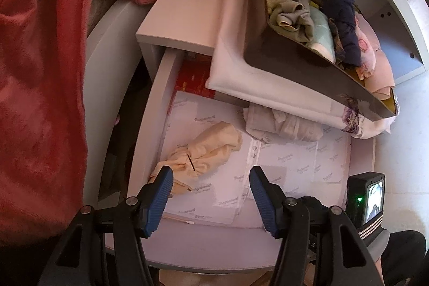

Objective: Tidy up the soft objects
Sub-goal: 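Grasp the beige garment with the left tool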

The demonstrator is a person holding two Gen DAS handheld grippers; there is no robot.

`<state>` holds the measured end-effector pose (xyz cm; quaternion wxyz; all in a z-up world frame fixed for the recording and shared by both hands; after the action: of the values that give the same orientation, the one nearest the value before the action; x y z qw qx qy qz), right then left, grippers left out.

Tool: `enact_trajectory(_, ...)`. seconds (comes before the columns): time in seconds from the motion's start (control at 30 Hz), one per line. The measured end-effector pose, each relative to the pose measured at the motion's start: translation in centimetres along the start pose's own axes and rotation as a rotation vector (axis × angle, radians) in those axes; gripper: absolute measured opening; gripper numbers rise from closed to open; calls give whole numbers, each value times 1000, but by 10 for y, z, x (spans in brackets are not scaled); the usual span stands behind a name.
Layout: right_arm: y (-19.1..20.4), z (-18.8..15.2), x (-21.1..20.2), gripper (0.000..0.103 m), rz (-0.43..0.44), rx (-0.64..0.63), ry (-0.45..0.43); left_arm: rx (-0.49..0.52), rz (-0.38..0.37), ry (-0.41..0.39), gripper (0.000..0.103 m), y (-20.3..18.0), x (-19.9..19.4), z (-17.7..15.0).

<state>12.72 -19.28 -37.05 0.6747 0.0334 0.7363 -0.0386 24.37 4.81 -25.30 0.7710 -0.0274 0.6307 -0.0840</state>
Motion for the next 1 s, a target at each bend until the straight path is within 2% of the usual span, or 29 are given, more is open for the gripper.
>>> enact_trajectory(0.67,13,-4,0,57,-36,-61,-40,103,70,32,58,-5,16,-5)
enact_trajectory(0.83,13,-4,0,57,-33,-56,-36,182,101,86,58,-10,28,-8)
enact_trajectory(1.0,11,-3,0,58,-32,-55,-33,247,127,106,58,-14,37,1)
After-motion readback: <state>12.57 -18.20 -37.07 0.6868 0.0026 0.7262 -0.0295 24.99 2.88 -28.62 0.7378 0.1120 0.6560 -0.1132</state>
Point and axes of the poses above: each gripper's, at about its wrist camera, not at the fingertips, and x roughly the way its jaws point, y to its left, z to its top, the point moved 6 cm from there along x, roughly the way its jaws point, and after that the axes turned 7 degrees about x, right-handed, at the moved point
